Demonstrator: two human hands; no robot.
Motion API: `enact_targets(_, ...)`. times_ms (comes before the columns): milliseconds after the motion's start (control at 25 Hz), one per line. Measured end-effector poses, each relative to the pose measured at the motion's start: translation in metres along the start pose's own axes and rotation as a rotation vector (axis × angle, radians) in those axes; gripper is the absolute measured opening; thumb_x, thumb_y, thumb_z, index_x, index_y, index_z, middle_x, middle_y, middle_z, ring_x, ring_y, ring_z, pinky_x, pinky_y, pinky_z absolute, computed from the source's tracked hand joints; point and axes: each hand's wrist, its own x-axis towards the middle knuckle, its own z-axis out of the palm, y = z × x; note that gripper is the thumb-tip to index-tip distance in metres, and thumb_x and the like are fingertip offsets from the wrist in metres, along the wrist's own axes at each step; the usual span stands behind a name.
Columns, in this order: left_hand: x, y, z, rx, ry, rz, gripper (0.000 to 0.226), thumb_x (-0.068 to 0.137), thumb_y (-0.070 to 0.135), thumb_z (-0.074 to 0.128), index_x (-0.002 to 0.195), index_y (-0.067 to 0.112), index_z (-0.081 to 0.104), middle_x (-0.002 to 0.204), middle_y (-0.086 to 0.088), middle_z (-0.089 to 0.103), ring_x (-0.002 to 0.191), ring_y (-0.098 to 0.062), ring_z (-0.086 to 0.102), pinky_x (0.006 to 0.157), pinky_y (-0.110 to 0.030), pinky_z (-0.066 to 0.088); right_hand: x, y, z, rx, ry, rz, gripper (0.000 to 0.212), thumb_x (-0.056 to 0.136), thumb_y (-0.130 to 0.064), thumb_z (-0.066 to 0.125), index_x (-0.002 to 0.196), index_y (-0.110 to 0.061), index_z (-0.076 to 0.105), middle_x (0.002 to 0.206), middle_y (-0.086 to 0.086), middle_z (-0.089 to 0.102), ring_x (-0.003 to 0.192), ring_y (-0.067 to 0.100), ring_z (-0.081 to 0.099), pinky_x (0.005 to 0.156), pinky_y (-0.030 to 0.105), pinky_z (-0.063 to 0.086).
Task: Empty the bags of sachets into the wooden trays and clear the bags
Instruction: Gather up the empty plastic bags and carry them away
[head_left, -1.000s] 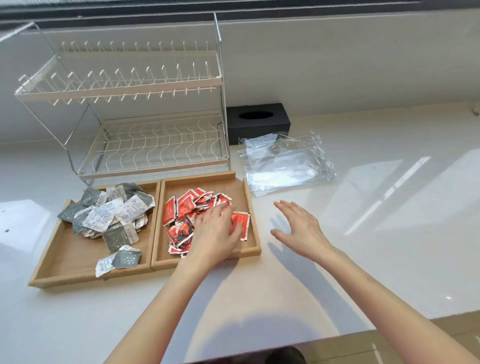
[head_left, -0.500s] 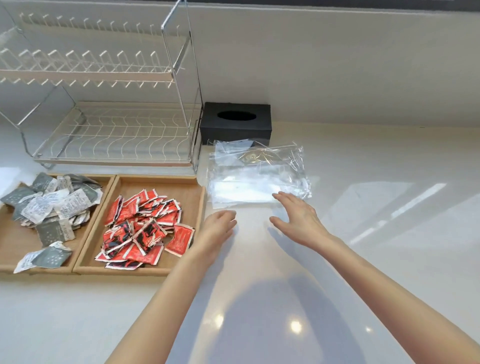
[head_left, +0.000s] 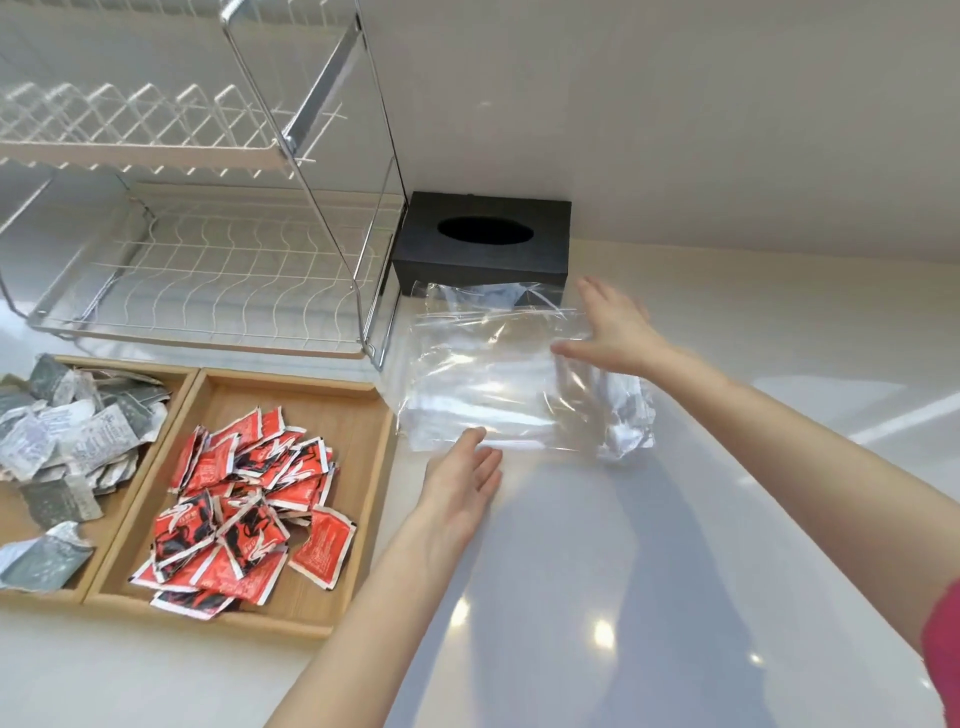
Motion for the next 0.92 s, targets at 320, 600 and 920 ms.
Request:
enact_targets(320,0.027,0.000,0.004,-0.015,0.064,0.029,0.017,0.088,0.015,0.053,0.072,0.014,0.047,0.068,0.001,0.042,0.066,-0.010,0.047,0.062,-0.020,0.042,0.028,0.015,0.025,-0.115,-0.076,0.034,0.082,0.075,-0.046,0.064,0.140,-0.014,0.026,0.138,0.020,0.037,0.131,0.035,0.031,0.114,0.050,0.006)
enact_targets(600,0.018,-0.003,0.003,-0.008,0.004,0.083,0.014,0.088,0.020,0.055,0.078,0.018,0.045,0.067,0.003,0.041,0.065,-0.009,0.043,0.066,-0.020,0.038,0.006,0.012,0.018,0.011,-0.113,0.097,0.073,0.072,-0.047,0.068,0.131,-0.016,0.038,0.130,0.018,0.042,0.118,0.034,0.046,0.104,0.041,0.031)
enact_targets(920,-0.022,-0.018,-0.031,0.090,-0.077,0.328,0.031,0.088,-0.002,0.044,0.119,0.001,0.046,0.102,-0.016,0.058,0.091,-0.029,0.057,0.090,-0.042,0.045,-0.087,0.006,0.013,0.462,-0.161,0.157,0.048,0.079,-0.049,0.060,0.113,-0.016,0.051,0.093,0.002,0.061,0.082,0.018,0.058,0.075,0.030,0.047)
